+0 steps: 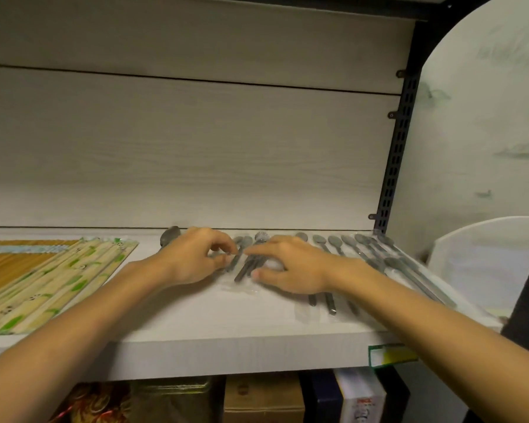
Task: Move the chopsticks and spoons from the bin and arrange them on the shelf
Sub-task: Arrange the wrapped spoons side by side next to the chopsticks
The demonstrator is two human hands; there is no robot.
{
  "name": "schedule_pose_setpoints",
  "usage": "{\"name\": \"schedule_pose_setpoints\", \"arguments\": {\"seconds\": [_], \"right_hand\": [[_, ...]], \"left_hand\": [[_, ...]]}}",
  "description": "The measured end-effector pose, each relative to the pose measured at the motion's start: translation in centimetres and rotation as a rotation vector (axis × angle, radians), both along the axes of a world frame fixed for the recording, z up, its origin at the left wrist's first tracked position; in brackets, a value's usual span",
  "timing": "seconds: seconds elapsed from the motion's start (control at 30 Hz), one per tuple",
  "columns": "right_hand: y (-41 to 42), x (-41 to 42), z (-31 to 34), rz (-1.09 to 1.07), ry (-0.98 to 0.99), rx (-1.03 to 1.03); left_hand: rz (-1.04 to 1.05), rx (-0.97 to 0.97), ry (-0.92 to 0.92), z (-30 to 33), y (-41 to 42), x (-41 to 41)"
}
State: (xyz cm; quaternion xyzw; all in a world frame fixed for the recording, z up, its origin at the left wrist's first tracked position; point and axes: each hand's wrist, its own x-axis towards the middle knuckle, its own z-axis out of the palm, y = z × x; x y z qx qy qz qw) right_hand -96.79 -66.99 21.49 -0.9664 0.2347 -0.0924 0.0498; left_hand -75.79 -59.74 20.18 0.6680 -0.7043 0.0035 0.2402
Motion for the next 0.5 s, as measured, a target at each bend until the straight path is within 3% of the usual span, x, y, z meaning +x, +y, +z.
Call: {"name": "schedule_pose_setpoints", "arguments": {"seconds": [0.1,0.27,0.5], "right_hand": [[1.7,-0.1,-0.3,0.020,0.092,0.007],[3.2,-1.4,-1.0,0.003,0.000,-0.055],[4.7,-2.3,-1.0,-0.033,-0.165,-0.131]], "left_hand": [[-0.024,0.045,-0.067,-0.3,-0.4,0.3],[-0.039,0.084,-0.186,-0.3,-0.9,-0.3],[-0.131,0.020,-0.069,0.0,-1.8,-1.8]]}}
